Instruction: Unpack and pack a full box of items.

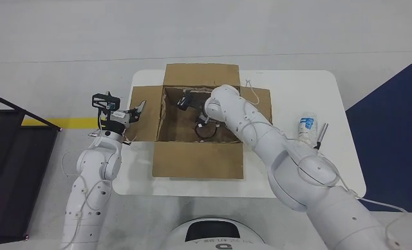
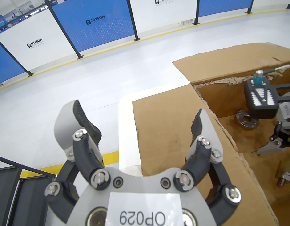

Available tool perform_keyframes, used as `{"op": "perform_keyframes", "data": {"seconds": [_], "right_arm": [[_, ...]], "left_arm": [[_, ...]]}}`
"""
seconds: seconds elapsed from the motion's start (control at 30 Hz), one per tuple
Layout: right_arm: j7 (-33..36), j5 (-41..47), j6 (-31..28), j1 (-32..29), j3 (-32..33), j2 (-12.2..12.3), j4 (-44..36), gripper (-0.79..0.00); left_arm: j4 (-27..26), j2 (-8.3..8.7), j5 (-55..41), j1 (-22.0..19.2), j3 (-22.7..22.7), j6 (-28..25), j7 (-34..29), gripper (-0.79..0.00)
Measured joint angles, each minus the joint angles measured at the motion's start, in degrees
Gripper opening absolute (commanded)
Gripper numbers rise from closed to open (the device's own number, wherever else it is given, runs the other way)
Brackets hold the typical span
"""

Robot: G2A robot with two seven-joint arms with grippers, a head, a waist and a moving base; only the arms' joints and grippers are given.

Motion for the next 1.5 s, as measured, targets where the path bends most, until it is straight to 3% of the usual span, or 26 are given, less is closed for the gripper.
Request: {"op": "perform_keyframes", "data": {"seconds": [0.3,0.53,0.73,0.9,1.1,1.3,1.5], "right_arm": [[2.82,6.51,-13.86,-0.07,3.67,1.93,-2.11,0.0],[15.51,11.66,-18.69,-2.86,5.0,3.84,-9.78,0.0],[14.54,16.73,-19.95,-6.35,-0.75,7.43,-20.9,0.0],[16.93,24.65,-17.55,-4.76,-8.05,12.45,-29.58,0.0],[23.72,29.16,-10.75,-3.25,-10.45,17.58,-36.96,0.0],[24.91,26.52,-9.5,-3.53,-11.33,19.07,-38.61,0.0],[20.97,22.23,-9.37,-3.61,-11.85,18.25,-36.15,0.0]], "left_arm": [[0.0,0.0,0.0,0.0,0.0,0.0,0.0,0.0],[0.0,0.0,0.0,0.0,0.0,0.0,0.0,0.0],[0.0,0.0,0.0,0.0,0.0,0.0,0.0,0.0],[0.0,0.0,0.0,0.0,0.0,0.0,0.0,0.0],[0.0,0.0,0.0,0.0,0.0,0.0,0.0,0.0],[0.0,0.0,0.0,0.0,0.0,0.0,0.0,0.0],[0.0,0.0,0.0,0.0,0.0,0.0,0.0,0.0]]}}
